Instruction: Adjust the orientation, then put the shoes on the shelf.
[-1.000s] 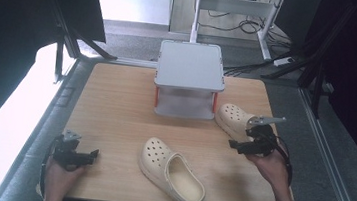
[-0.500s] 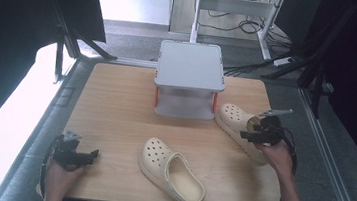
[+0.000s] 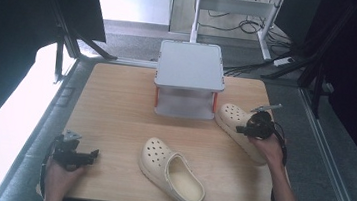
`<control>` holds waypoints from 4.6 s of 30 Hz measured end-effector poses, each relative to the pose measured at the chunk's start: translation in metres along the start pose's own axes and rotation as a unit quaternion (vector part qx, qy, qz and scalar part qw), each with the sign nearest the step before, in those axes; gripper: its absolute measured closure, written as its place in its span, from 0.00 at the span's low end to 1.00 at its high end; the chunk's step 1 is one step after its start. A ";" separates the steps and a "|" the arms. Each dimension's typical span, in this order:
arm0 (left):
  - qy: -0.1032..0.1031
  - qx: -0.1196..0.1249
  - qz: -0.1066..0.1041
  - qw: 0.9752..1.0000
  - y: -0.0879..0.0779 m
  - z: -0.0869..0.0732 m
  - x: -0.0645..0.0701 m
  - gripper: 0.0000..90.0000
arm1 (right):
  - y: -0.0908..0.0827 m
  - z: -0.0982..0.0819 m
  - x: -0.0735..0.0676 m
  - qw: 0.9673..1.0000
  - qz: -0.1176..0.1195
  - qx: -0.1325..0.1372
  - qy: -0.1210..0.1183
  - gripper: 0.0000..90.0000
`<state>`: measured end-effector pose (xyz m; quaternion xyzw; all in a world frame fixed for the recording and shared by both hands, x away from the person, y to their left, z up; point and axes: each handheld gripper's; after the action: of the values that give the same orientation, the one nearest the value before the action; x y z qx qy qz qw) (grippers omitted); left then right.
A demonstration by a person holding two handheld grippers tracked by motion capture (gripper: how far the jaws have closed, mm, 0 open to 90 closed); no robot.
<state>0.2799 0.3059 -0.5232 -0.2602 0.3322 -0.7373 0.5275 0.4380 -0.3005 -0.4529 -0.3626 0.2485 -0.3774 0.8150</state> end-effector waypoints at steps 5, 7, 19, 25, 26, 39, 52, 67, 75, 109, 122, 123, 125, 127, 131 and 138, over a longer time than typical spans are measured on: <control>0.000 0.000 0.000 1.000 0.000 0.000 0.000 0.01 | -0.003 -0.001 -0.006 1.000 -0.015 0.004 0.007 0.86; 0.000 0.001 0.000 1.000 0.000 0.000 0.000 0.01 | -0.009 -0.003 -0.007 1.000 -0.012 0.008 0.013 0.86; -0.001 0.001 0.000 1.000 0.000 0.000 0.000 0.01 | -0.053 -0.012 -0.039 1.000 -0.011 0.019 -0.006 0.86; -0.001 0.001 0.000 1.000 0.000 0.000 0.001 0.01 | -0.064 -0.010 -0.069 0.999 0.007 0.024 -0.031 0.86; -0.002 0.001 0.000 1.000 0.000 0.000 0.001 0.01 | -0.064 -0.009 -0.080 0.999 0.015 0.024 -0.037 0.86; -0.002 0.001 0.001 1.000 0.000 0.000 0.001 0.01 | -0.027 0.009 -0.146 0.993 0.063 0.003 -0.096 0.86; -0.001 0.001 0.000 1.000 0.000 0.000 0.001 0.01 | 0.020 0.017 -0.192 0.989 0.087 -0.012 -0.119 0.86; -0.001 0.000 0.000 1.000 0.000 0.000 0.001 0.01 | 0.020 0.002 -0.193 0.987 0.126 -0.007 -0.098 0.71; 0.000 0.000 0.000 1.000 0.000 0.000 0.001 0.01 | 0.003 0.003 -0.180 0.987 0.136 0.007 -0.088 0.45; -0.001 0.001 -0.002 1.000 0.000 0.000 0.002 0.01 | 0.042 -0.015 -0.213 0.978 0.117 -0.052 -0.165 0.45; 0.000 0.000 -0.003 1.000 0.000 0.000 0.002 0.01 | 0.044 -0.003 -0.224 0.979 0.062 -0.087 -0.172 0.71; 0.001 -0.001 -0.003 1.000 0.000 0.000 0.002 0.01 | 0.044 -0.002 -0.222 0.980 0.064 -0.089 -0.168 0.72; 0.001 -0.001 -0.003 1.000 0.000 0.000 0.002 0.01 | 0.043 -0.002 -0.219 0.980 0.065 -0.090 -0.163 0.73; 0.001 0.000 -0.002 1.000 0.000 0.000 0.002 0.01 | 0.042 -0.001 -0.218 0.980 0.068 -0.092 -0.161 0.73; 0.001 -0.001 -0.003 1.000 0.000 0.000 0.002 0.01 | 0.036 -0.001 -0.213 0.980 0.079 -0.096 -0.156 0.73; 0.001 0.000 -0.002 1.000 0.000 0.000 0.002 0.01 | 0.026 0.000 -0.212 0.979 0.088 -0.096 -0.156 0.73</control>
<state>0.2795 0.3039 -0.5232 -0.2599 0.3324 -0.7389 0.5253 0.3237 -0.1198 -0.4454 -0.4705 0.1840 -0.2173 0.8352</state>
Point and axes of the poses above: each handheld gripper's, and its own axes: y roughly forward along the jaws, z roughly out of its top, x roughly to its right, and after that the axes turned 1 degree about -x, right-handed
